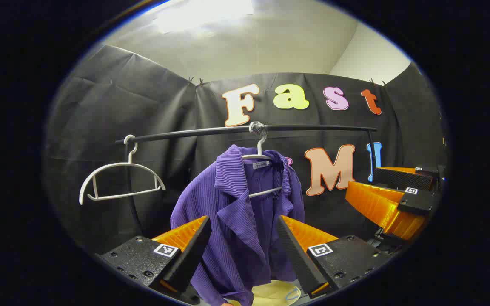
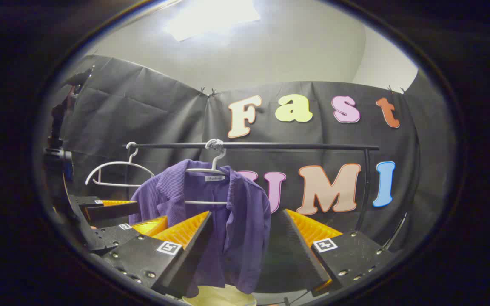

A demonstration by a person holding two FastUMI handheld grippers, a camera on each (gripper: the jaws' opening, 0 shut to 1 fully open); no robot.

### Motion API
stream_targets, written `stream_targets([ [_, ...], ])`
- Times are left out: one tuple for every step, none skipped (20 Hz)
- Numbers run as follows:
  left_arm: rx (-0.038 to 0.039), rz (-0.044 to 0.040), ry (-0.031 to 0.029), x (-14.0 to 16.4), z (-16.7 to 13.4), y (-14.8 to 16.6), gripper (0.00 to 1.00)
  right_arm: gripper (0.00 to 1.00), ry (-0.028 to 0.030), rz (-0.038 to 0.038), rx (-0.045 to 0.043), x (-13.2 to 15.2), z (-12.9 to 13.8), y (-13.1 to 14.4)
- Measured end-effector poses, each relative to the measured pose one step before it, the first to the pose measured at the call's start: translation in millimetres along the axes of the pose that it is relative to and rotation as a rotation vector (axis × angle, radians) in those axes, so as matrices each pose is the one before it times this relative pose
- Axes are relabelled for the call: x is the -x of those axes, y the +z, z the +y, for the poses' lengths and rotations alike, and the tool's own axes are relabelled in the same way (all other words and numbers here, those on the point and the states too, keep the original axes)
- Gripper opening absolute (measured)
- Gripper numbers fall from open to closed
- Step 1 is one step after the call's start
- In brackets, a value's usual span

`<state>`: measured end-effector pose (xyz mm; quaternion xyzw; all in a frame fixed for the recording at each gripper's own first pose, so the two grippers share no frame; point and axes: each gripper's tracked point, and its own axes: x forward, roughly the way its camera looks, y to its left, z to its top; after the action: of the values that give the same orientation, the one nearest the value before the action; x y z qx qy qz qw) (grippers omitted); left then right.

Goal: Grasp the clothes on the hanger with both hands and then place them into the laundry hamper below.

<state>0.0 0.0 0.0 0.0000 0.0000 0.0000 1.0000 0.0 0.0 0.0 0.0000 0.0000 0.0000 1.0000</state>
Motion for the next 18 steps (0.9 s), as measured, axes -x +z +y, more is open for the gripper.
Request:
stream_targets([
  [0.00255, 0.00624, 0.00229, -0.48, -0.11, -0.93, 0.92, 0.93, 0.00220, 0.00250, 0.00182, 0.32, 0.47, -0.14],
  [-0.00063, 0.00976, 0.00440, -0.98, 0.96, -1.57, 0.92, 0.93, 0.00124, 0.00315, -0.00015, 1.03, 0.04, -0.56],
  [-0.00092, 0.00651, 0.00483, -1.49, 0.41, -2.26, 0.92, 0.93, -0.00123, 0.00120, -0.00112, 0.55, -0.39, 0.17],
  [0.00040, 0.00713, 0.00231, -1.46, -0.09, -2.00, 0.92, 0.93, -0.00188, 0.00240, -0.00185, 0.61, -0.26, -0.41],
  [-0.00025, 0.00752, 0.00268, -1.11, 0.04, -2.48, 0.95, 0.93, -0.00264, 0.00193, -0.00185, 1.38, -0.91, -0.32],
  [0.00041, 0.00863, 0.00389, -1.79, 0.56, -2.92, 0.92, 0.93, -0.00241, 0.00206, -0.00017, 2.00, -0.97, -0.07],
  [0.00085, 0.00700, 0.00289, -2.41, 0.51, -2.43, 0.92, 0.93, -0.00491, 0.00299, 0.00269, 0.61, -2.22, -0.54],
  [0.00161, 0.00571, 0.00352, -2.03, 0.82, -1.90, 0.95, 0.96, -0.00638, 0.00231, 0.00545, 1.78, -2.90, -0.09],
  [0.00116, 0.00615, 0.00131, -0.59, -0.53, -3.28, 0.95, 0.93, -0.00600, 0.00097, 0.00688, 1.40, -2.85, 0.77],
  [0.00111, 0.00711, 0.00291, -1.92, 0.23, -2.64, 0.92, 0.93, -0.00594, 0.00205, 0.00664, 0.79, -2.33, -0.36],
  [0.00289, 0.00608, 0.00202, -1.18, -1.36, -0.97, 0.92, 0.93, -0.00584, 0.00210, 0.00546, 0.91, -2.64, 0.18],
  [0.00283, 0.00501, 0.00088, -1.72, -1.09, -0.66, 0.92, 0.96, -0.00478, -0.00133, 0.00358, 1.03, -2.11, 0.96],
  [0.00253, 0.00063, 0.00021, -2.34, -0.25, -1.19, 0.92, 0.96, -0.00664, -0.00289, 0.00104, 0.29, -2.92, 1.54],
  [0.00156, -0.00142, -0.00225, -2.54, -1.42, -0.23, 0.92, 0.96, -0.00890, -0.00119, -0.00182, 0.72, -3.58, 0.32],
  [-0.00087, 0.00112, -0.00010, -3.04, -1.40, -1.52, 0.92, 0.96, -0.00971, 0.00074, -0.00305, 0.01, -3.73, 0.18],
  [-0.00373, 0.00538, 0.00432, -3.26, -0.67, -2.00, 0.95, 0.93, -0.01197, 0.00022, -0.00296, 0.19, -3.30, 0.38],
  [-0.00423, 0.00344, 0.00667, -2.99, 0.20, -3.35, 0.95, 0.93, -0.01227, -0.00028, -0.00251, 0.71, -3.65, 0.75],
  [-0.00335, 0.00330, 0.00613, -4.21, -0.12, -3.09, 0.92, 0.93, -0.01006, -0.00251, -0.00233, 1.09, -3.36, 0.83],
])
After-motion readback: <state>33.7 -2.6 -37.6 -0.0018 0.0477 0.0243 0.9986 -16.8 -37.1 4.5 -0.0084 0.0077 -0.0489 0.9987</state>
